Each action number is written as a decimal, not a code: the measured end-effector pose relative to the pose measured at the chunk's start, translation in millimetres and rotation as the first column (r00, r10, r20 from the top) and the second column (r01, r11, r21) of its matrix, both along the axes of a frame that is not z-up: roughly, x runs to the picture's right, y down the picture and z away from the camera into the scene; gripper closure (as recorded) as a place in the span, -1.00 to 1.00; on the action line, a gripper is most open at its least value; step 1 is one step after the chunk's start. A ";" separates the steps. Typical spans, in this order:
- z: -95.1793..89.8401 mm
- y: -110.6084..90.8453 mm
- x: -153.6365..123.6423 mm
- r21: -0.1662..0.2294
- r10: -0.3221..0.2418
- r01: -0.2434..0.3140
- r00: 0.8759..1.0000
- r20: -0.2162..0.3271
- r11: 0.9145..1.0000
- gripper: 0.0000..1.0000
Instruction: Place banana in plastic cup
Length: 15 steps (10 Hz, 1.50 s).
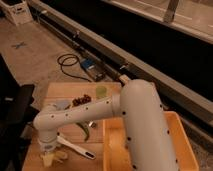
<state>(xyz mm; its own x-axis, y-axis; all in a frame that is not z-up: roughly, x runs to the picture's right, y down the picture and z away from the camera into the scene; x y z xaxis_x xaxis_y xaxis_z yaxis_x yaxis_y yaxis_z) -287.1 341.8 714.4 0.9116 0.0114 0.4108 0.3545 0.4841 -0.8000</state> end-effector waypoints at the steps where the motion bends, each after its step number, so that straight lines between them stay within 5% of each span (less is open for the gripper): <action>1: -0.1 -0.4 -1.6 0.003 -0.001 0.001 1.000 0.002 1.000 0.54; 4: -4.2 -3.6 -8.5 0.041 -0.023 0.022 1.000 0.011 0.999 0.99; 9: -41.4 -43.1 -9.0 0.141 0.030 -0.037 0.998 0.048 0.989 1.00; 11: -62.7 -71.6 -2.9 0.195 0.088 -0.102 0.993 0.083 0.975 1.00; 15: -76.1 -139.1 38.7 0.329 0.184 -0.205 0.979 0.093 0.922 1.00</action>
<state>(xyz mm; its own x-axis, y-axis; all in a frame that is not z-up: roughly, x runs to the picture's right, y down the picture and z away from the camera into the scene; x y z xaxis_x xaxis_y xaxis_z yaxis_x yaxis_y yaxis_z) -248.4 202.7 638.3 0.8795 0.0384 0.4743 0.2677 0.7841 -0.5600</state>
